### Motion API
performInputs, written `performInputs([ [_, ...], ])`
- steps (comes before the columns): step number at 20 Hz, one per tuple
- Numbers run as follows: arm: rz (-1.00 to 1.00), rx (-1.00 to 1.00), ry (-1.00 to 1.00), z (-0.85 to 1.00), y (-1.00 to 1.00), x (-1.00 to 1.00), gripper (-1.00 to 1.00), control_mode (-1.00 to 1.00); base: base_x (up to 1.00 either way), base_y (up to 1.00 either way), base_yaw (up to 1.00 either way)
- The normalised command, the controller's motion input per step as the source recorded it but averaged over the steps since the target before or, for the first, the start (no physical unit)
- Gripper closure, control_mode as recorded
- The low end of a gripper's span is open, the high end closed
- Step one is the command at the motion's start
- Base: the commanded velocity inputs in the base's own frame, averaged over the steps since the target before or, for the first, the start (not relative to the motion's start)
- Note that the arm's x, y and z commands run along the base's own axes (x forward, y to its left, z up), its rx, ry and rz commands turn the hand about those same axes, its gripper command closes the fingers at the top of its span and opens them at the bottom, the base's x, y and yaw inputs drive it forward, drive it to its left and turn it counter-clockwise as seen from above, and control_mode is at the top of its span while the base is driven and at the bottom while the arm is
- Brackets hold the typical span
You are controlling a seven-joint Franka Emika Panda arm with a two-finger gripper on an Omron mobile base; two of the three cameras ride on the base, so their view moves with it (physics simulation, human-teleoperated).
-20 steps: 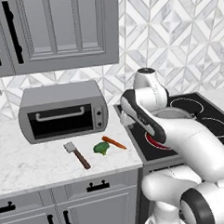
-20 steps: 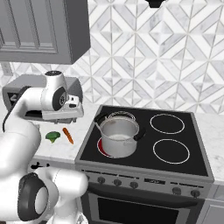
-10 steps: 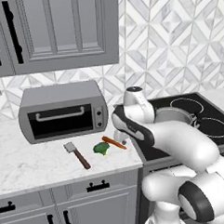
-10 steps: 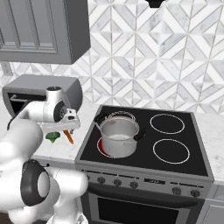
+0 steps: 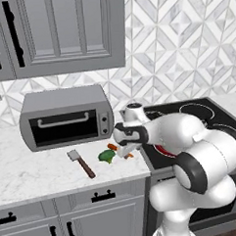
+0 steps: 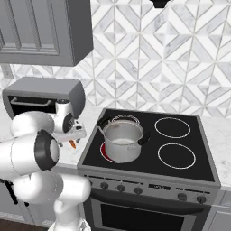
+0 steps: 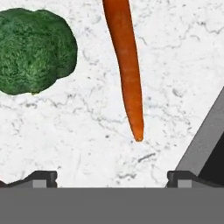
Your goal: Put the carrot and broccoli in the pot. Retrieve the spatula and lightly stir the vegetables in the pot.
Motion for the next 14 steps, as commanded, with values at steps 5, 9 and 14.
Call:
performInputs([
  [5, 0.03, 0.00, 0.06, -0.27, 0.00, 0.28, -1.00, -1.00, 0.00, 0.00, 0.00],
  [9, 0.02, 0.00, 0.02, -0.34, 0.00, 0.21, -1.00, -1.00, 0.00, 0.00, 0.00],
  [14, 0.01, 0.00, 0.01, -0.36, 0.00, 0.23, -1.00, -1.00, 0.00, 0.00, 0.00],
])
